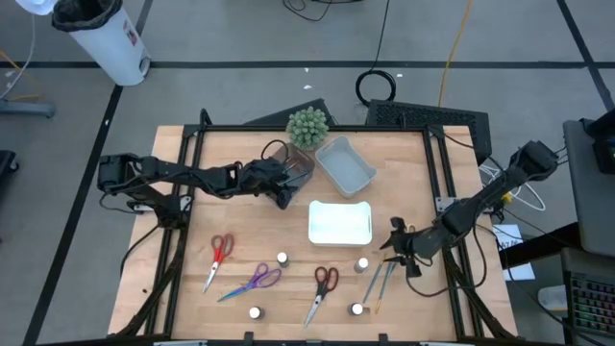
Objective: Pick & Place Paint Supplies
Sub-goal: Put the blue paint brush into the black bin
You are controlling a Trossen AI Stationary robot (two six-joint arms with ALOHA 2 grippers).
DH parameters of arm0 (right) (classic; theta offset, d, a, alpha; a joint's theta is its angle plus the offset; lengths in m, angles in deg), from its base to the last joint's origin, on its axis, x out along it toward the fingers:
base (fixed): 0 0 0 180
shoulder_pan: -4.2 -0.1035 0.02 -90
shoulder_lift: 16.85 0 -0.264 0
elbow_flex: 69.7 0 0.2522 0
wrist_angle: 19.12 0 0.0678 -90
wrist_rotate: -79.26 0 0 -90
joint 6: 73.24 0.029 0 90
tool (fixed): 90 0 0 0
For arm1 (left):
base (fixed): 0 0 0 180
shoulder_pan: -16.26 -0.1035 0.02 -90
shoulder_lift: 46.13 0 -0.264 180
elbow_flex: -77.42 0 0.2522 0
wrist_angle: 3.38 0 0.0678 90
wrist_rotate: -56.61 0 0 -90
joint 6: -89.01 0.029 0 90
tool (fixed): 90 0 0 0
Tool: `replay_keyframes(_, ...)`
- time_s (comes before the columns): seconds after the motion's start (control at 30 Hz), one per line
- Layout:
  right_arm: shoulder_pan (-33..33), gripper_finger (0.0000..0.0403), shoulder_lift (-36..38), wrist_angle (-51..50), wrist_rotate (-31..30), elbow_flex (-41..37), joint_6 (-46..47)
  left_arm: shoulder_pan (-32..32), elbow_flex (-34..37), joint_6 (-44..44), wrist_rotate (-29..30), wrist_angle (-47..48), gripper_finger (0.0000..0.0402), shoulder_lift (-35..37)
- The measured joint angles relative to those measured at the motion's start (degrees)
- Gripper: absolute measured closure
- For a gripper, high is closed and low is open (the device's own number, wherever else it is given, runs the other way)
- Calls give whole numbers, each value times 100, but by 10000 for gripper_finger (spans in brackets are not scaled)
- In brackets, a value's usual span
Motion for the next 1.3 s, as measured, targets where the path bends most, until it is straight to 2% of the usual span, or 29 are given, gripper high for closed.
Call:
replay_keyframes(0.2,0,242,-410,-205,306,0,375,0,0,7,0,2,130,0)
replay_keyframes(0.53,0,275,-771,-200,247,15,352,-3,0,107,2,9,130,0)
replay_keyframes(1.07,2,395,-775,-216,279,11,249,-4,0,116,4,11,130,0)
replay_keyframes(1.3,2,402,-777,-213,287,11,82,-4,0,116,7,11,130,0)
